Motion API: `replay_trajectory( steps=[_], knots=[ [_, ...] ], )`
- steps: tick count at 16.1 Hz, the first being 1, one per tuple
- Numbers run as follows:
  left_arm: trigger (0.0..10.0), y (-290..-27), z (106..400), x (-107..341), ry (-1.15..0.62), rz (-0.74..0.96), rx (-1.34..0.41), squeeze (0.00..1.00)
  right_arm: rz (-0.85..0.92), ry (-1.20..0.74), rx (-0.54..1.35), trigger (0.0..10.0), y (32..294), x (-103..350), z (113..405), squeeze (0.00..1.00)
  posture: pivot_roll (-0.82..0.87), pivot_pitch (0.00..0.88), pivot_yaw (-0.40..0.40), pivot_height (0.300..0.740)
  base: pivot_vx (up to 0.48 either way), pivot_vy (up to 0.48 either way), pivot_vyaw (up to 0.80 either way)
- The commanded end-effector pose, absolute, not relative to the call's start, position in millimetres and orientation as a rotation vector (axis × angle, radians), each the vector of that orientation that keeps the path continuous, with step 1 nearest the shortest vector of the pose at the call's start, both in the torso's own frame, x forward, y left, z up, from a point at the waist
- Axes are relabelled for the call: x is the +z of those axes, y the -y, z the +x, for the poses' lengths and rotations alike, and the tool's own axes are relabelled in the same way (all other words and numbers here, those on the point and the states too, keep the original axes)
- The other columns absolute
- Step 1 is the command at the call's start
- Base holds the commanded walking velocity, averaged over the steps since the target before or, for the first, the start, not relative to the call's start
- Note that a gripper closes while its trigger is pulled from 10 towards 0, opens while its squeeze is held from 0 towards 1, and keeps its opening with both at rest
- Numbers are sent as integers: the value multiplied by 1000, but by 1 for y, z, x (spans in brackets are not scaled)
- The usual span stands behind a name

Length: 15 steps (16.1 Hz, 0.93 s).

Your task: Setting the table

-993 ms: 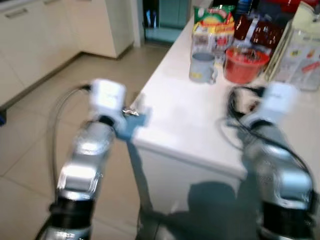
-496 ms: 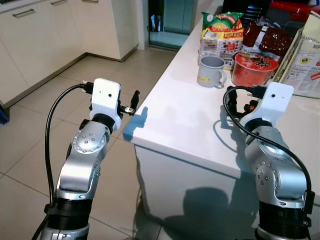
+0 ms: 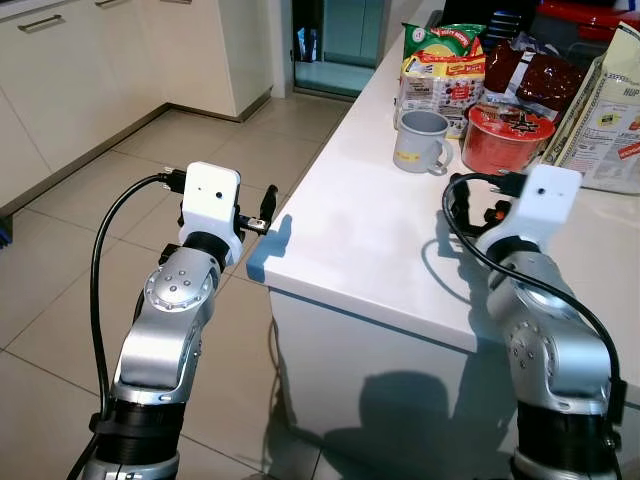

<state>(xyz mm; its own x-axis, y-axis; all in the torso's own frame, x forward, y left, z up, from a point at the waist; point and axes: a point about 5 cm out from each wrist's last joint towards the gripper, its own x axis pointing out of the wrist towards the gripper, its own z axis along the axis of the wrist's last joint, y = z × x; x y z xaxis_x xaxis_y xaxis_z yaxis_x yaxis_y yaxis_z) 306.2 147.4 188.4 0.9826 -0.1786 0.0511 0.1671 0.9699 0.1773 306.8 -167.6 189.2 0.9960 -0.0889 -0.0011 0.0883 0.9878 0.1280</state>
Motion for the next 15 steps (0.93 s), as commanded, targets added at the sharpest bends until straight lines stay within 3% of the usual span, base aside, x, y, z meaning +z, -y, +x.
replay_trajectory(
  steps=[1, 2, 6, 8, 11, 15],
  knots=[
    [10000, -145, 304, 191, 72, 173, -196, 0, 143, 13, -41, 10000, 165, 190, 318, 784, -28, 0, -12, 740, 0, 0, 0],
    [10000, -141, 302, 193, 79, 170, -238, 0, 182, 38, 18, 10000, 165, 189, 333, 1000, -17, 0, -17, 740, 0, 0, 0],
    [10000, -137, 289, 202, 90, 193, -322, 0, 215, 50, 118, 10000, 176, 199, 384, 1000, 67, 0, -43, 740, 0, 0, 0],
    [10000, -140, 284, 207, 89, 209, -326, 0, 178, 38, 111, 10000, 183, 200, 396, 1000, 112, 0, -47, 740, 0, 0, 0],
    [10000, -149, 276, 217, 87, 230, -305, 0, 127, 7, 92, 10000, 191, 199, 406, 1000, 176, 0, -41, 740, 0, 0, 0],
    [10000, -161, 260, 230, 63, 250, -329, 0, 89, -16, 33, 10000, 201, 197, 409, 1000, 279, 68, -15, 740, 0, 0, 0]
  ],
)
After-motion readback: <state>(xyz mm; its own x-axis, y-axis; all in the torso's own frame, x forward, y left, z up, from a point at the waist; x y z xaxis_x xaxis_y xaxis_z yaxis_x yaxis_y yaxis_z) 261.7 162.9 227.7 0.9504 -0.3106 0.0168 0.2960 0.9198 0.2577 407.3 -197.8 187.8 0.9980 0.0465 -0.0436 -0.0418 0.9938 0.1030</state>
